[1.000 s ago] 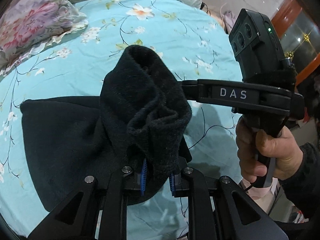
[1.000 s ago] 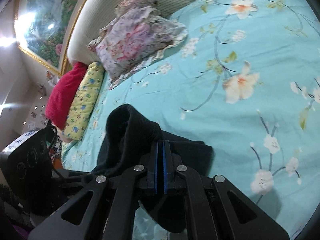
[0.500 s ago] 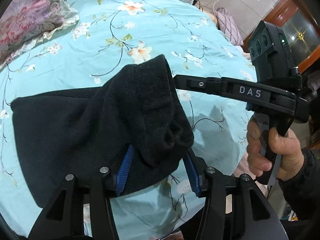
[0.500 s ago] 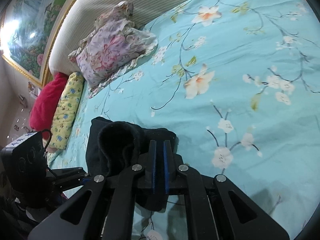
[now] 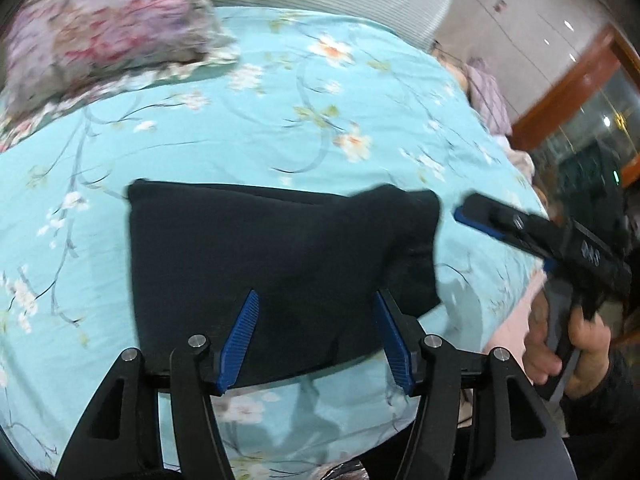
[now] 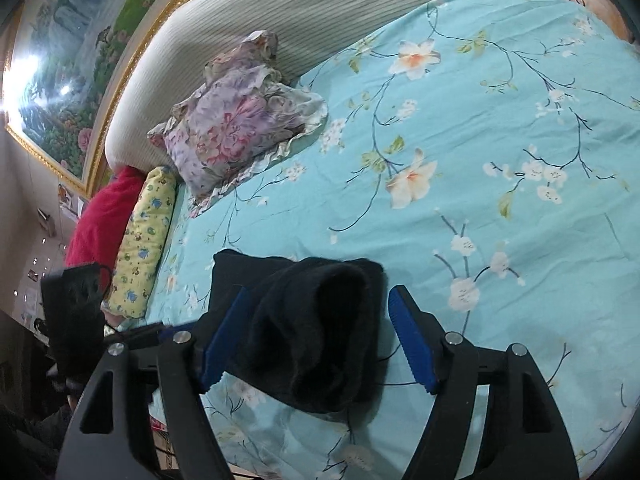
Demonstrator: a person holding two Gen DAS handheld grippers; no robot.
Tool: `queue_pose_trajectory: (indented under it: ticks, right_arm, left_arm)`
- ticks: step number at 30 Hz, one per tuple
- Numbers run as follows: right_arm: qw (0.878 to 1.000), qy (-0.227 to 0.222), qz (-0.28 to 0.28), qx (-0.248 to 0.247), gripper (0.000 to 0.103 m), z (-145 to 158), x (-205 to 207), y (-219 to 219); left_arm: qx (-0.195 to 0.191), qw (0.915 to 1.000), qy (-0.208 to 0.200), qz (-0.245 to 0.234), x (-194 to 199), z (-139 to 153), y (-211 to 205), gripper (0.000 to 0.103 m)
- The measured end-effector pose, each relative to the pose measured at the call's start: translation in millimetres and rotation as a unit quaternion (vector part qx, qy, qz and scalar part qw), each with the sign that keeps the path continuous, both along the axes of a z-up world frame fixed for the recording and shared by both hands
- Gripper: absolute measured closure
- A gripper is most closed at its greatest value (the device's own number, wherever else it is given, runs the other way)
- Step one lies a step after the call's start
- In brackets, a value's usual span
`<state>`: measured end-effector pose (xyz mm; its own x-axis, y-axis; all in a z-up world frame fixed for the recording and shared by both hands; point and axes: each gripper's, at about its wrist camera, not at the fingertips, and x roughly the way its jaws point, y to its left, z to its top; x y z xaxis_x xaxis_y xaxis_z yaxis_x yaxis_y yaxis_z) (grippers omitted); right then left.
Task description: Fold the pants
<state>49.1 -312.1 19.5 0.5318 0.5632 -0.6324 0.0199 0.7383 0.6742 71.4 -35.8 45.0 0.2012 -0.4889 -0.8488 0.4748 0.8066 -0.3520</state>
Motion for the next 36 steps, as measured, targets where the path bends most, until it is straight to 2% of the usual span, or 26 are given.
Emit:
queue_pose_trajectory:
  ticks: [9, 19, 21, 24, 32, 36]
  right_arm:
    - [1.000, 0.021, 0.017, -0.013, 0.030, -8.1, -5.1, 22.6]
    - [0.999, 0.038, 0.020, -0.028, 0.026, -16.0, -6.4, 29.4]
    - [0.999, 0.042, 0.022, -0.027, 0.026, -17.8, -6.3, 31.0]
    - [0.998, 0.045, 0.027, -0.023, 0.026, -21.4, -5.9, 33.4]
    - [0.997, 0.074, 0.030, -0.017, 0.025, -41.8, -3.4, 36.8]
    - [0.995, 0.089, 0.031, -0.014, 0.025, -53.8, -1.1, 38.9]
  left_arm:
    - [0.004, 0.9993, 0.001, 0.038, 18.1, 0.2, 30.8, 0.041]
    - [0.008, 0.9983, 0.013, 0.056, 30.9, -13.0, 39.2, 0.039]
    - [0.011, 0.9980, 0.017, 0.059, 34.1, -15.4, 40.2, 0.034]
    - [0.010, 0.9975, 0.021, 0.066, 37.0, -18.4, 42.4, 0.034]
    - [0.031, 0.9958, 0.031, 0.080, 48.3, -35.7, 47.9, 0.033]
    - [0.032, 0.9949, 0.041, 0.086, 54.1, -47.5, 50.4, 0.028]
